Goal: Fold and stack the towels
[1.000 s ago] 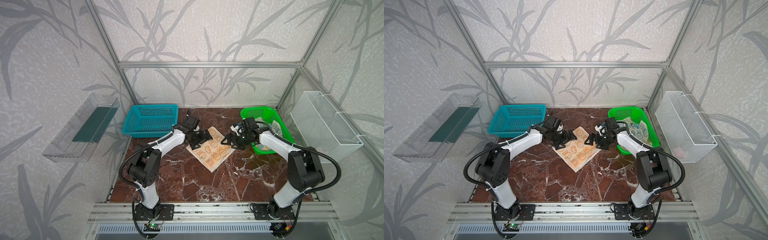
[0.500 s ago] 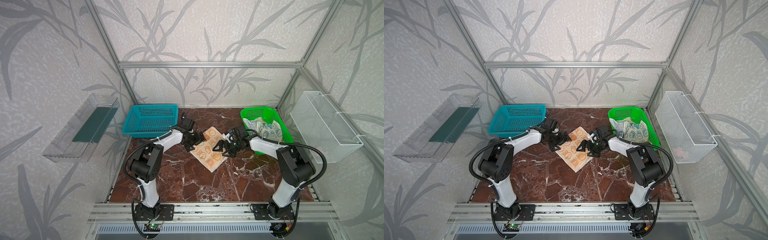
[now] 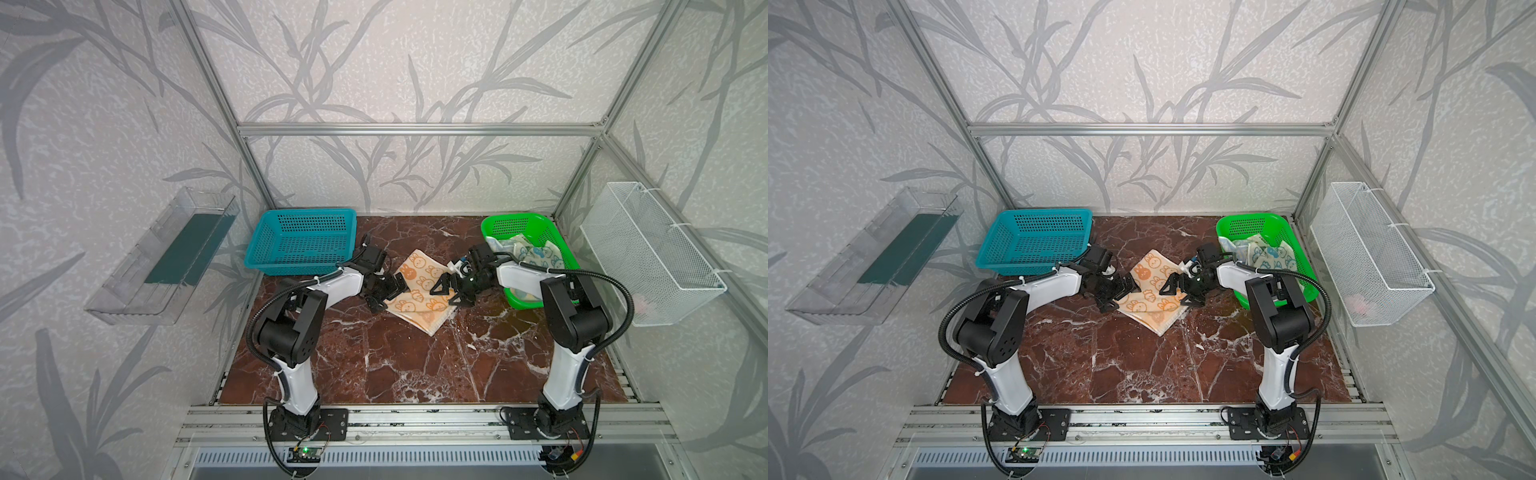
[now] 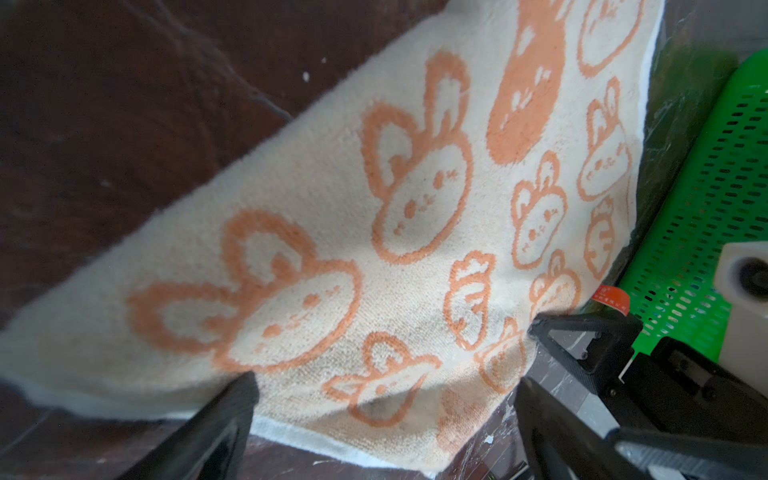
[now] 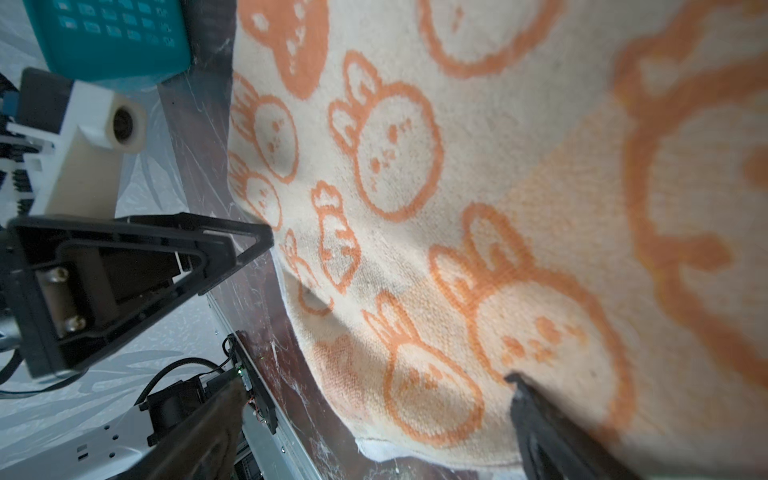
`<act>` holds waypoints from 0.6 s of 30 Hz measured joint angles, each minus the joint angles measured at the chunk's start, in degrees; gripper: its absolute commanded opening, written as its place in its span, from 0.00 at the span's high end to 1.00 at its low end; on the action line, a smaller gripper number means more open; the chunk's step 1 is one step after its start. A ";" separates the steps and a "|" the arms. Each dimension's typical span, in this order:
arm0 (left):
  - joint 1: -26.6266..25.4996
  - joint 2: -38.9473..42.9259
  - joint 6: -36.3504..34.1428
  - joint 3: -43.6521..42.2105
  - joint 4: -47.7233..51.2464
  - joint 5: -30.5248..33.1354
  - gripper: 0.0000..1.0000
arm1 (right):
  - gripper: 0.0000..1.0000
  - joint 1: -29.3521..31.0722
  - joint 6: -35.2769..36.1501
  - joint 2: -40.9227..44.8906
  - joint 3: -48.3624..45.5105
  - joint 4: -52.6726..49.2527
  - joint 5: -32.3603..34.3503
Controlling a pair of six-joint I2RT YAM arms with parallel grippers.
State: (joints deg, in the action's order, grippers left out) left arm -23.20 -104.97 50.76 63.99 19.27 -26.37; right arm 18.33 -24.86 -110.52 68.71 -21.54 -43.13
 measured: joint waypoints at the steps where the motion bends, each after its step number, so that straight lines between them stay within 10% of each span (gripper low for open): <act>1: 0.00 0.20 0.09 -0.35 -0.48 -0.11 0.01 | 0.01 -0.24 0.55 0.55 0.07 -0.26 0.59; 18: 0.02 0.96 0.42 -1.64 -2.08 -0.28 0.01 | 0.01 4.55 2.21 5.42 -3.19 -3.74 3.17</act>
State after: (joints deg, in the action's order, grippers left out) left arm -23.18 -104.01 51.18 62.35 17.19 -26.65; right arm 22.87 -22.65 -105.10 65.52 -25.28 -39.97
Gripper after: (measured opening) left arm 0.992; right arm 0.990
